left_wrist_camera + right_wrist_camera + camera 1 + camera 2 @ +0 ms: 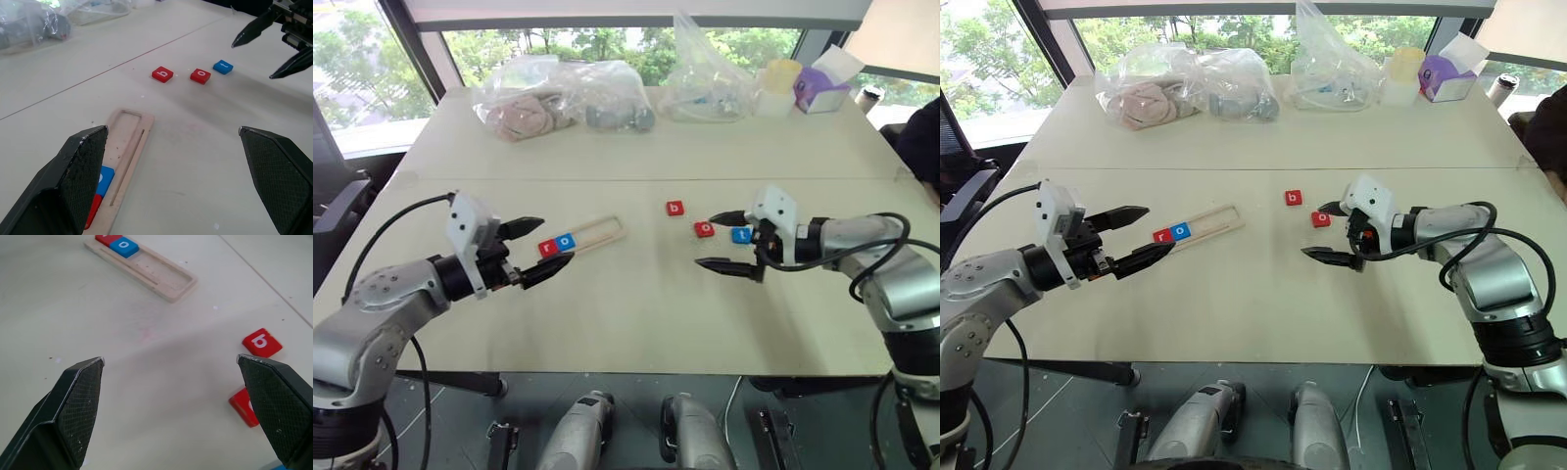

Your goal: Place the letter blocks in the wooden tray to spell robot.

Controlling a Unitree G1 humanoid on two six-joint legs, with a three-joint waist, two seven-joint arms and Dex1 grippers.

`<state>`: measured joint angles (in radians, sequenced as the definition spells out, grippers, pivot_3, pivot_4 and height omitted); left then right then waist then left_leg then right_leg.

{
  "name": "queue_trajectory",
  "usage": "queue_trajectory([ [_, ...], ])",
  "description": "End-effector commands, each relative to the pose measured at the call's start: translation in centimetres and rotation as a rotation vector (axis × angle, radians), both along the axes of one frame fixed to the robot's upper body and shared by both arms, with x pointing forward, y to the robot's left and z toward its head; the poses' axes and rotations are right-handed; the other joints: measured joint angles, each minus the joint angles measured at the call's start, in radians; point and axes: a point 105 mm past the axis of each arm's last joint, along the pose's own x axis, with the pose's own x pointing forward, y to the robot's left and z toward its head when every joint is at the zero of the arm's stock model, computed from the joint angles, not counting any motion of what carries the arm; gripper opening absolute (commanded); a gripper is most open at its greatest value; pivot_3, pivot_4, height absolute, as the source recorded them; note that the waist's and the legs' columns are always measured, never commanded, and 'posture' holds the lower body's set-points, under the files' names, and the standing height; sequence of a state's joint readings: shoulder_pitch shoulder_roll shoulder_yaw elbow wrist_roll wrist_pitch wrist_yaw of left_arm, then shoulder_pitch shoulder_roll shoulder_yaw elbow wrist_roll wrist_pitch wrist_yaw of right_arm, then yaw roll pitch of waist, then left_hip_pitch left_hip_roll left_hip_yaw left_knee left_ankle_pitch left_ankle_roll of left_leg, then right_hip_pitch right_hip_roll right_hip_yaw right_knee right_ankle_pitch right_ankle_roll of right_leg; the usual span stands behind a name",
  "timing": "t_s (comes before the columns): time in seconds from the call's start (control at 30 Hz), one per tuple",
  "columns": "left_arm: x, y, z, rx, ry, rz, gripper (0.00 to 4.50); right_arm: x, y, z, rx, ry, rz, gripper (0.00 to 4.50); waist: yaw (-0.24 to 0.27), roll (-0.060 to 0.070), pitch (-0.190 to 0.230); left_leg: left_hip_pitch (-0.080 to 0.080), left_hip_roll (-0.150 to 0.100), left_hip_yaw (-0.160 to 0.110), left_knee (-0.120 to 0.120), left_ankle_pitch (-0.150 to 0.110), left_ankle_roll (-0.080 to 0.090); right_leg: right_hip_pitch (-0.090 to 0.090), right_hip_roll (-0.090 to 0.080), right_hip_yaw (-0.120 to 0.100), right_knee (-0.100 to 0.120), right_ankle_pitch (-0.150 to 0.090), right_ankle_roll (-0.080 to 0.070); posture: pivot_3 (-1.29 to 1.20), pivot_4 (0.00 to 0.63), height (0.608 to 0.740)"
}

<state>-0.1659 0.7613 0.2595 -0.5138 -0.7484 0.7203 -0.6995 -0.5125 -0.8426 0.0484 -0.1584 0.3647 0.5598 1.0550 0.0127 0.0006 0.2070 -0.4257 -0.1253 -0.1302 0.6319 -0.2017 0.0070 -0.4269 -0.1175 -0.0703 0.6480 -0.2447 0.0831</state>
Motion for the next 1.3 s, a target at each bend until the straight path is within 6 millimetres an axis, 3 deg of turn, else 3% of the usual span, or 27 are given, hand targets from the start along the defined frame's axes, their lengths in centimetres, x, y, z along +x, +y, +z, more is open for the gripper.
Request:
queue_trajectory([
  [0.03,-0.4,0.3,1.0,0.014,-0.034,-0.013,4.5,0.1,0.1,1.4,0.002,-0.061,0.017,4.47,0.0,0.0,0.0,0.0,0.0,0.0,0.0,0.0,0.0,0.0,0.0,0.0,0.0,0.0,0.0,0.0,0.15,0.729],
  [0.2,-0.3,0.4,1.6,0.005,-0.043,-0.006,4.5,0.3,0.5,1.4,0.009,-0.067,0.024,4.47,0.0,0.0,0.0,0.0,0.0,0.0,0.0,0.0,0.0,0.0,0.0,0.0,0.0,0.0,0.0,0.0,0.15,0.729],
  [0.73,1.0,1.7,0.9,0.04,-0.03,-0.01,4.5,0.5,1.7,1.0,0.042,-0.076,0.026,4.47,0.0,0.0,0.0,0.0,0.0,0.0,0.0,0.0,0.0,0.0,0.0,0.001,0.0,0.0,0.0,0.0,0.15,0.729],
  [1.03,3.5,5.3,-2.1,0.172,0.047,-0.137,4.5,0.6,2.2,0.6,0.038,-0.087,0.04,4.47,-0.001,0.0,0.0,0.0,0.0,0.001,0.0,0.0,0.0,-0.001,0.0,0.001,0.0,0.0,0.0,0.0,0.15,0.729],
  [1.3,5.2,6.7,-4.9,0.221,0.124,-0.216,4.5,0.1,2.5,-0.1,0.039,-0.085,0.029,4.47,0.001,0.0,0.0,0.0,0.0,0.001,-0.001,0.0,0.0,-0.001,0.0,0.001,0.0,0.0,0.0,0.0,0.15,0.729],
])
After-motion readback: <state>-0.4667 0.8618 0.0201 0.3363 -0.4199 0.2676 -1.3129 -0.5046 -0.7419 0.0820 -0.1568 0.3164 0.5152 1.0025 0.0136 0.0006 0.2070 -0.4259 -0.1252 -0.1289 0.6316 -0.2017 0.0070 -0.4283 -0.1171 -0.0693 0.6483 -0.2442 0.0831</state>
